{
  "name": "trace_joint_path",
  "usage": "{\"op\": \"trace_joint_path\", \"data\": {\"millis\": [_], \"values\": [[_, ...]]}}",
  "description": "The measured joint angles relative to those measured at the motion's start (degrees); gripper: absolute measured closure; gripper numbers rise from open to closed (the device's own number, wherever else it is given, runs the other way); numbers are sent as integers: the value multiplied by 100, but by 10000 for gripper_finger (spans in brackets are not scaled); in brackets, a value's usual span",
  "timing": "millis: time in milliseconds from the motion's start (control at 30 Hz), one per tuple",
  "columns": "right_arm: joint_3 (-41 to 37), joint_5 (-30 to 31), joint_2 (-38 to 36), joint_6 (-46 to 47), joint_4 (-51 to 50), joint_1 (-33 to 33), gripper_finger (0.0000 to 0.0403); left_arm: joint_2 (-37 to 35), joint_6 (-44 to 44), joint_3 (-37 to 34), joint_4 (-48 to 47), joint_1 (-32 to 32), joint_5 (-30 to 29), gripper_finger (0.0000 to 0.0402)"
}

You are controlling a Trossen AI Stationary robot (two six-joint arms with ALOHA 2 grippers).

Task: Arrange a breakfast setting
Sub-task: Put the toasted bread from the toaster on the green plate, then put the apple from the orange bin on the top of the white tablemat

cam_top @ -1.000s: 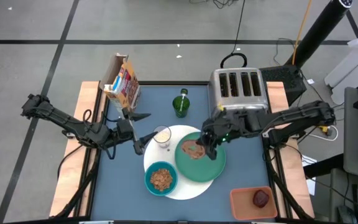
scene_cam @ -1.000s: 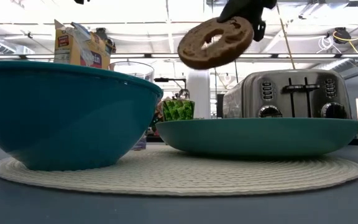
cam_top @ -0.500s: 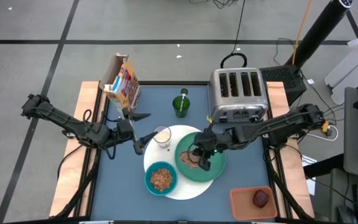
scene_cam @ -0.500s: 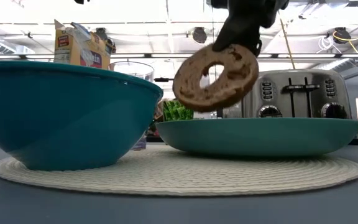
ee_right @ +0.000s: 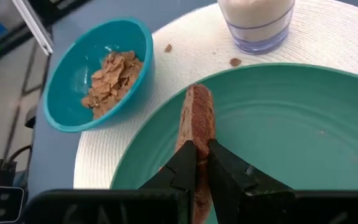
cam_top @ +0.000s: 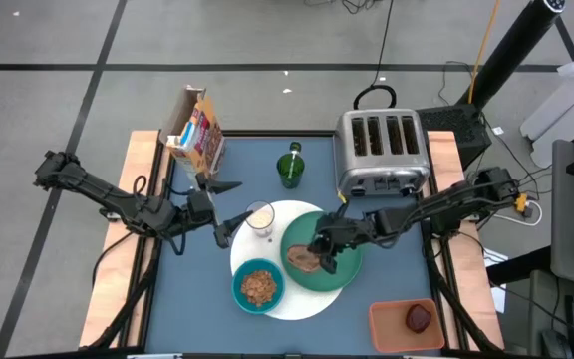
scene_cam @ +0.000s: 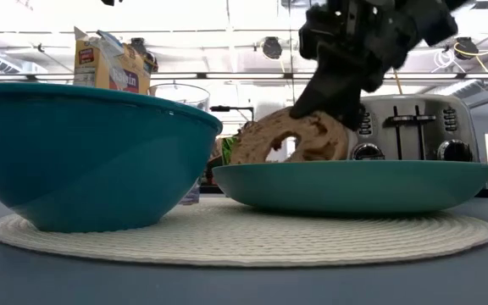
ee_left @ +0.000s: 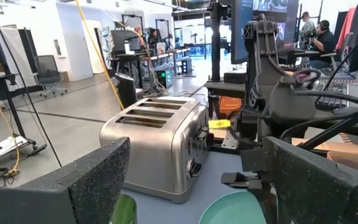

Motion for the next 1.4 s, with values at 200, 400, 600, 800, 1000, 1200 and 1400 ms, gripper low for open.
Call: {"op": "trace_joint_path", "data": {"millis": [200,400,600,800,1000,1200,1400], "values": [[-699,7,-6,0,1126,-9,376,0,0,0,-1,-1,0,30],[-1141,33,-4,-40,1879,-54,376,0,0,0,2,-1,0,30],[-1277,28,-4,-47,2004,-126,375,0,2,0,1,-1,0,30],[-1277,28,-4,-180,2035,-129,365,0,20,0,1,-1,0,30],[-1279,42,-4,-382,2234,-136,342,0,21,0,1,0,0,30],[-1279,47,-4,-552,2261,-266,302,0,20,0,1,0,0,30],[-1281,35,-92,-972,2203,-414,259,0,20,0,1,1,0,30]]}}
